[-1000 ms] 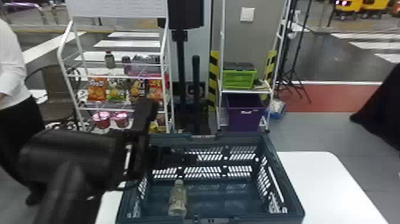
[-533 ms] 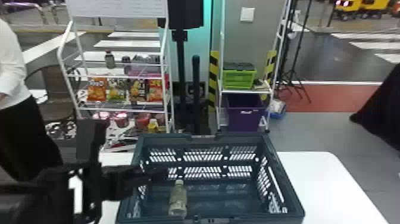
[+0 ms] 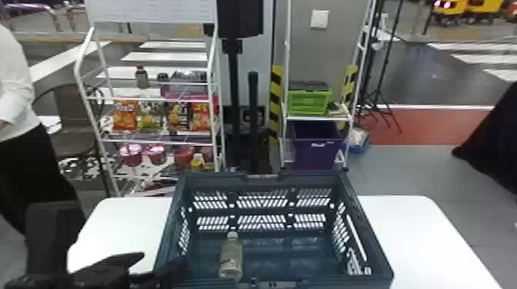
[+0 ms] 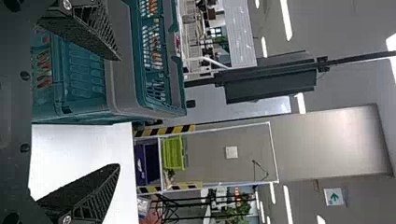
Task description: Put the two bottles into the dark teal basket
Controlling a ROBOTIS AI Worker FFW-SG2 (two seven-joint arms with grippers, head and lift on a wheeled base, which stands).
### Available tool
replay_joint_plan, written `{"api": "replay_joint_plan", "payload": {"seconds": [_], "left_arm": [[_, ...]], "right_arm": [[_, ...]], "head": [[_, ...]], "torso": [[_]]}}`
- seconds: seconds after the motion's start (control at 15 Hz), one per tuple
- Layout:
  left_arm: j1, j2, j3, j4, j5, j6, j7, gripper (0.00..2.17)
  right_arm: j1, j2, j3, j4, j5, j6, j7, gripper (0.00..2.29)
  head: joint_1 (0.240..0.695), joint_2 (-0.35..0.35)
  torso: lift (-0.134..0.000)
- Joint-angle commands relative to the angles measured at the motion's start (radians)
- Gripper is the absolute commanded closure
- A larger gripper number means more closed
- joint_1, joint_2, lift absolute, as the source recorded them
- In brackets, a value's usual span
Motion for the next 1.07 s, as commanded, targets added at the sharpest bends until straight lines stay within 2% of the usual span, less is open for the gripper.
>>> {"api": "replay_joint_plan", "payload": {"seconds": [0.0, 0.13, 0.4, 0.6, 1.0], "left_arm": [[0.088, -0.012, 0.024, -0.032, 0.000, -0.027, 0.000, 0.15], [0.167, -0.012, 0.036, -0.011, 0.003, -0.143, 0.002, 0.15], [0.286, -0.012, 0.053, 0.156, 0.047, -0.579, 0.009, 0.15], [0.335, -0.012, 0.043, 0.255, 0.047, -0.797, 0.018, 0.15], [0.453, -0.012, 0.027, 0.380, 0.047, -1.137, 0.017, 0.15]], "right_arm": [[-0.023, -0.001, -0.020, 0.000, -0.016, 0.058, 0.023, 0.06], [-0.035, -0.001, -0.035, -0.004, -0.022, 0.101, 0.052, 0.06], [-0.045, -0.004, -0.041, -0.043, -0.025, 0.171, 0.069, 0.06], [-0.049, -0.013, -0.043, -0.056, -0.022, 0.208, 0.069, 0.06], [-0.048, -0.020, -0.036, -0.079, -0.010, 0.257, 0.069, 0.06]], "head": [[0.499, 0.000], [0.499, 0.000], [0.499, 0.000], [0.499, 0.000], [0.499, 0.000]], "torso": [[0.000], [0.000], [0.000], [0.000], [0.000]]}}
